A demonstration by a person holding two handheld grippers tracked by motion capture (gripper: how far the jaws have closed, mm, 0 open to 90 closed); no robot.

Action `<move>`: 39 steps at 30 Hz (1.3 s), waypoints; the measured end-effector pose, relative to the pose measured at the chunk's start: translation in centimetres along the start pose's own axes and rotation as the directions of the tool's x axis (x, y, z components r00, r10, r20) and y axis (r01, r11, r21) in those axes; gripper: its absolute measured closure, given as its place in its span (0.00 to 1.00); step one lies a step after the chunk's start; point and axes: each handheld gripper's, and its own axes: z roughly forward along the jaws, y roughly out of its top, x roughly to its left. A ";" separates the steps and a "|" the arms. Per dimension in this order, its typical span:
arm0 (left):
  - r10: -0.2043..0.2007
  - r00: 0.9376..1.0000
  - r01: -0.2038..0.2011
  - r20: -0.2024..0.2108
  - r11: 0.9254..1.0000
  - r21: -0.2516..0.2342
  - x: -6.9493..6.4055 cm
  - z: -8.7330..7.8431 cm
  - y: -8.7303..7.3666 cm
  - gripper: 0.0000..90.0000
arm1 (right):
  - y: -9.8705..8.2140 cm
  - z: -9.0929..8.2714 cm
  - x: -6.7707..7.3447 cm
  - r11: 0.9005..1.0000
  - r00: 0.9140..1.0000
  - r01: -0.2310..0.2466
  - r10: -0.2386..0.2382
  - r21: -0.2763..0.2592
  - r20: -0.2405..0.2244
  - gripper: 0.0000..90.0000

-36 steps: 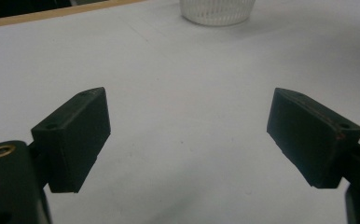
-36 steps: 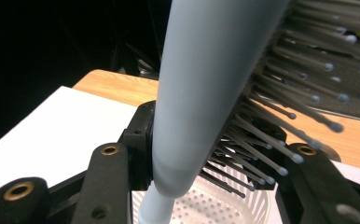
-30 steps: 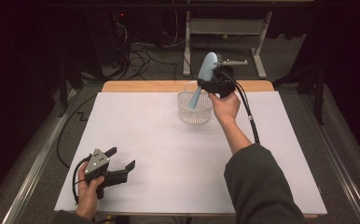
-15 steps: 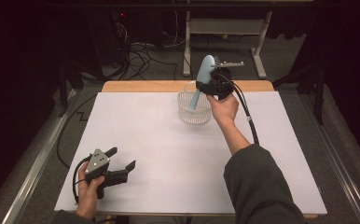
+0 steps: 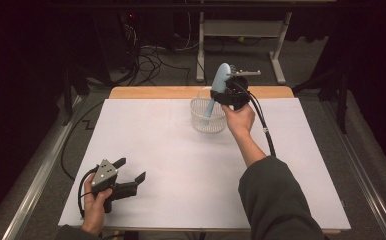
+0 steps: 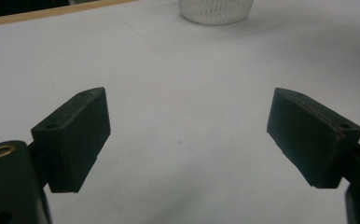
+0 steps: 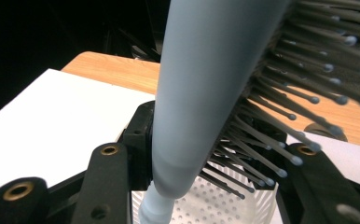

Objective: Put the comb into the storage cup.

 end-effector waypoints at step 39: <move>-0.002 1.000 0.002 0.001 1.000 0.001 0.0 0.0 0.0 0.16 | -2.2 1.3 -0.6 0.999 0.999 -0.029 0.028 0.028 0.028 0.58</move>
